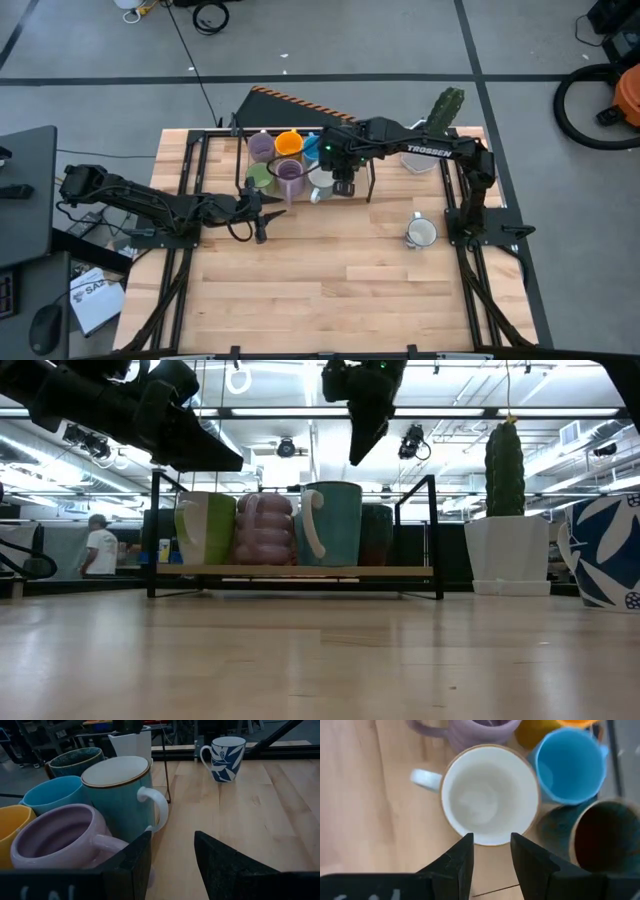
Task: Place coffee mugs
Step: Put the light blue mug on the shelf
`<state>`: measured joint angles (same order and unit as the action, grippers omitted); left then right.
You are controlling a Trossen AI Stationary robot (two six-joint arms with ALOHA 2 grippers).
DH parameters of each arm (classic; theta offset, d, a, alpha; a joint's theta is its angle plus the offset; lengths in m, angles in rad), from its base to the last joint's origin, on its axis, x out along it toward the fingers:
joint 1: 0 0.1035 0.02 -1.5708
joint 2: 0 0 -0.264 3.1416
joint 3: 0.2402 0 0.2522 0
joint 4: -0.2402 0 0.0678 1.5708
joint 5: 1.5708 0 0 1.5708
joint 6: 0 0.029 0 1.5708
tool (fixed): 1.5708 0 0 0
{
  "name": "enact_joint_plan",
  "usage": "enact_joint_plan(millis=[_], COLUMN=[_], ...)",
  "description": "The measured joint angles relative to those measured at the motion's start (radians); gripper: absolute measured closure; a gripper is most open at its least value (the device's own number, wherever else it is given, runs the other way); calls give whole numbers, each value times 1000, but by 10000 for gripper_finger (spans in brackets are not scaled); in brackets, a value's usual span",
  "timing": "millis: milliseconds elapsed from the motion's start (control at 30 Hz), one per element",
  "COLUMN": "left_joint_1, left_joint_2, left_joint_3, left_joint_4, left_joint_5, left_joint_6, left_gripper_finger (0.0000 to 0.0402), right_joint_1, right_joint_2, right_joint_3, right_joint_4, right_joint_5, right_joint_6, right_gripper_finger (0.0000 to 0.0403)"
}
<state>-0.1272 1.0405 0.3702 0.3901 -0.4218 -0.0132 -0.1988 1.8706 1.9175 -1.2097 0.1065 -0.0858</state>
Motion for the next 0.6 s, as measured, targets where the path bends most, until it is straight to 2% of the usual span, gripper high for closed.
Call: enact_joint_plan(millis=[100,200,500,600], left_joint_1=[0,0,0,0], left_joint_2=[0,0,0,0], left_joint_3=[0,0,0,0], left_joint_4=[-2,-5,0,0], left_joint_5=[0,0,0,0], left_joint_6=[0,-2,-2,-1], left_gripper_finger=[246,246,246,246], right_joint_1=[13,43,37,17], right_joint_2=[0,1,5,5], right_joint_3=[-3,-26,-192,-218], right_joint_4=[-28,-75,45,89], right_joint_5=[-25,2,37,93], right_joint_6=[55,83,110,75], right_gripper_finger=[268,268,268,268])
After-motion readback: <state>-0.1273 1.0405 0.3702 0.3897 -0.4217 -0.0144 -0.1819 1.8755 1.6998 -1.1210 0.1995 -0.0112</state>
